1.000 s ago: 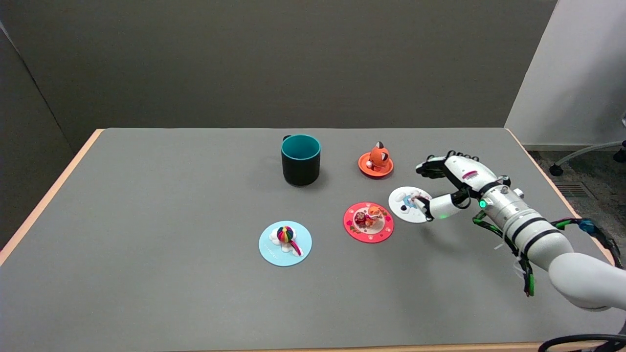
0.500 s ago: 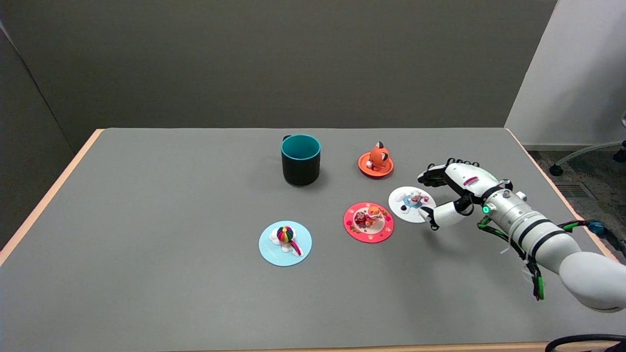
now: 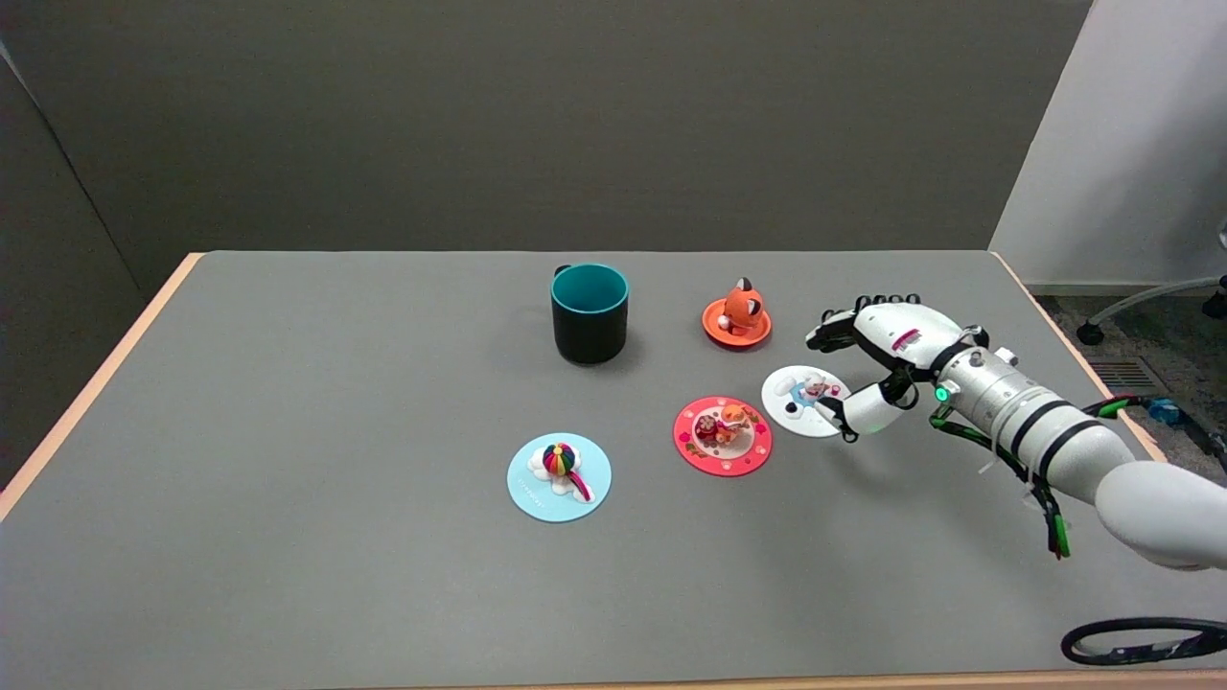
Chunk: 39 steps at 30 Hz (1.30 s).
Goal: Pick up the white cup lid.
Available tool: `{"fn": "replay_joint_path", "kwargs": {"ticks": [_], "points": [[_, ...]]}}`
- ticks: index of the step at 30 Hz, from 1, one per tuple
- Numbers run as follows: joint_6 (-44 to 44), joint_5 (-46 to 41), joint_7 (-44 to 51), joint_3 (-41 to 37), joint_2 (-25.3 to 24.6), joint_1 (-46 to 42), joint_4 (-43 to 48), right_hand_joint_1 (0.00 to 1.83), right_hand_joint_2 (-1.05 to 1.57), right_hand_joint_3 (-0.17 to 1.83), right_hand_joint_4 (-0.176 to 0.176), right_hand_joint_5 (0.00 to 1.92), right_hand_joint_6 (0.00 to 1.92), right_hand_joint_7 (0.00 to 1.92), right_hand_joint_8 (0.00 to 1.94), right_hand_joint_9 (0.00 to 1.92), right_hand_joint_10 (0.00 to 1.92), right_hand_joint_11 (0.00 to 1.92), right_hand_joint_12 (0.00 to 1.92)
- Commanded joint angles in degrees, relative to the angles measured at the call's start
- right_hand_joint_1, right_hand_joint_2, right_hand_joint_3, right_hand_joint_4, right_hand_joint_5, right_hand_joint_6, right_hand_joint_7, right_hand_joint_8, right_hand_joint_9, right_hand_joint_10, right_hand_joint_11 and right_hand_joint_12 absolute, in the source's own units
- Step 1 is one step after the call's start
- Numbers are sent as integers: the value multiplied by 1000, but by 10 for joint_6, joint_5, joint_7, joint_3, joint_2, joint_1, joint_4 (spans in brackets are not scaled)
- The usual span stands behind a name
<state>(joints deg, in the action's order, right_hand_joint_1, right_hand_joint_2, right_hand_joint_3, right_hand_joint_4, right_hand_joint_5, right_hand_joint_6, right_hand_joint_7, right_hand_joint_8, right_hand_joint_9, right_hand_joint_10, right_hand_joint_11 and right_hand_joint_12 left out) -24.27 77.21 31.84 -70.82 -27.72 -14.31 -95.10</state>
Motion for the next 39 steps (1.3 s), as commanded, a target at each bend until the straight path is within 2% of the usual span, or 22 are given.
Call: {"fn": "replay_joint_path", "kwargs": {"ticks": [1, 9, 20, 21, 22, 23, 39], "points": [[60, 32, 16, 0, 7, 30, 41, 845, 493, 944, -114, 656, 209, 649, 186, 620, 208, 445, 560], [111, 58, 22, -5, -6, 53, 58, 840, 520, 920, -113, 649, 208, 616, 195, 594, 204, 438, 512], [121, 59, 36, -7, -22, 58, 61, 839, 536, 911, -118, 681, 214, 610, 194, 593, 203, 426, 528], [120, 72, 37, -13, -20, 58, 58, 839, 536, 911, -118, 682, 214, 610, 194, 593, 203, 425, 530], [110, 193, 54, -82, 0, 51, 18, 838, 539, 910, -118, 684, 215, 610, 194, 593, 203, 424, 532], [123, 46, 34, 6, -25, 63, 68, 838, 539, 909, -118, 684, 215, 609, 194, 593, 203, 423, 533], [124, 59, 51, 14, -38, 74, 65, 936, 584, 906, -124, 688, 210, 685, 205, 596, 195, 400, 574]]}}
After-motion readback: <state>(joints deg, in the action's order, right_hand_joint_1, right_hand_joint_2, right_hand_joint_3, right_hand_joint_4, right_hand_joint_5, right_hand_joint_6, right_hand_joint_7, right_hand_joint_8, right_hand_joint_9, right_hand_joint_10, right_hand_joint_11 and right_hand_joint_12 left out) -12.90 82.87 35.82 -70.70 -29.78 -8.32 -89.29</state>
